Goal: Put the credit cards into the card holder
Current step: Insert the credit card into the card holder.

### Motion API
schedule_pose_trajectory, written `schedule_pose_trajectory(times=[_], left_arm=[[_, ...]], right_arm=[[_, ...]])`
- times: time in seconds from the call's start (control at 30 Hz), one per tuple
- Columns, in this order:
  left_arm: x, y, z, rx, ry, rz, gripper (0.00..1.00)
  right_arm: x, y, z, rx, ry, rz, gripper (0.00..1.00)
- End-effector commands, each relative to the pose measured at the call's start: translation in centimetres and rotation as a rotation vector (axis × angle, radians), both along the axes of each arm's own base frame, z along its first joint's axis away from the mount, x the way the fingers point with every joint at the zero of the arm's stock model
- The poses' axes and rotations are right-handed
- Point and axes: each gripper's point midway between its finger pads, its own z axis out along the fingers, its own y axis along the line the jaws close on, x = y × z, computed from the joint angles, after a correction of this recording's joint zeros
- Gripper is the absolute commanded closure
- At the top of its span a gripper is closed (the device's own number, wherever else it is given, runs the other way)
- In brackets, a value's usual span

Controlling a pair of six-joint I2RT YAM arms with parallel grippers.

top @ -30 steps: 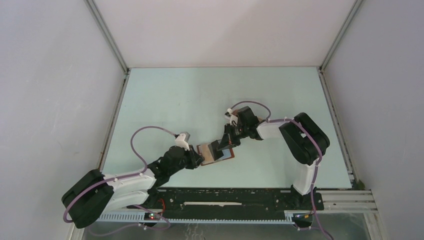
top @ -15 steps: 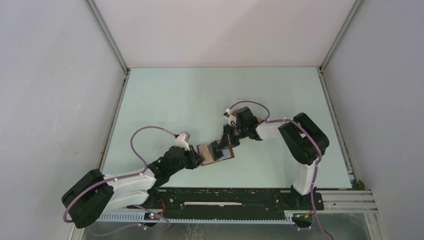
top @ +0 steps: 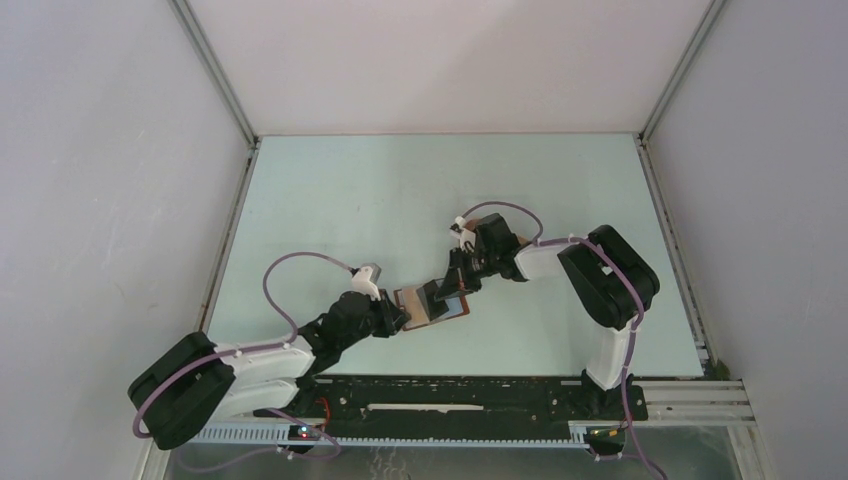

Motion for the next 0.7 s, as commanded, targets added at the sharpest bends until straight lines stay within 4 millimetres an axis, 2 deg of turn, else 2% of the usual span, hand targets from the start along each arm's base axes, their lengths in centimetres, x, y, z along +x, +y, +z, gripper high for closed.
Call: schedule_pose_trajectory(times=[0.0, 0.67], left_arm=[[-0.19, -0.58, 0.24, -0.023, 0.009, -0.020, 0.84], [-0.07, -0.90, 0.09, -0.036, 0.023, -0.018, 0.84]], right_arm=[[0.76, -0.37, -0.82, -0.007, -0.029, -0.035, 1.00], [1.51, -1.24, -1.16, 0.007, -0.037, -0.123, 1.00]])
